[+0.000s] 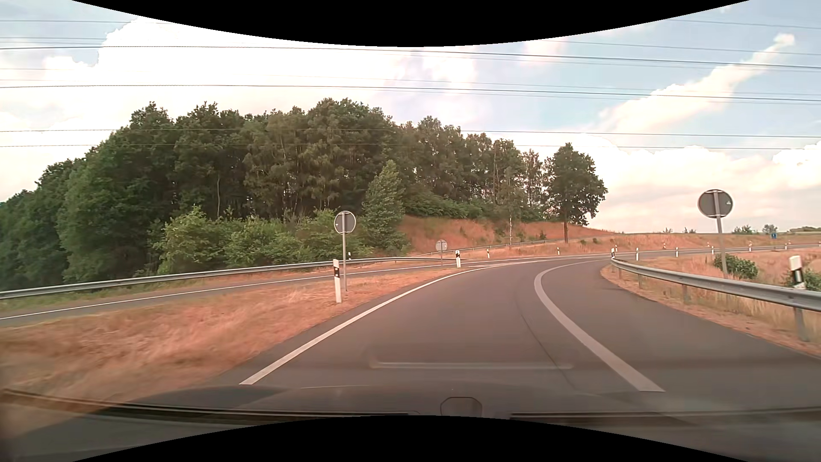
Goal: Follow the waypoints while adhering to traffic rules and regulations
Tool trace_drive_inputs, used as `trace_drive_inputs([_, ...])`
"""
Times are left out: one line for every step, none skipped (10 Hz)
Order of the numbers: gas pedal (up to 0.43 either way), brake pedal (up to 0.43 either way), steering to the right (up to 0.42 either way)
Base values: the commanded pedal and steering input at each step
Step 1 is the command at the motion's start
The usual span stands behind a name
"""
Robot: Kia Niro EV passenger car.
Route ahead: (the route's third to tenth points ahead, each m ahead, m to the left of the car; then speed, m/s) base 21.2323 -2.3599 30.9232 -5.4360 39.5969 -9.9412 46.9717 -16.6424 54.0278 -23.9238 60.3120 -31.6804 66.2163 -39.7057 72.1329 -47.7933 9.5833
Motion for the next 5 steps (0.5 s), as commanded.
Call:
trace_drive_inputs([0.177, 0.000, 0.077])
trace_drive_inputs([0.177, 0.000, 0.077])
trace_drive_inputs([0.177, 0.000, 0.077])
trace_drive_inputs([0.177, 0.000, 0.077])
trace_drive_inputs([0.177, 0.000, 0.077])
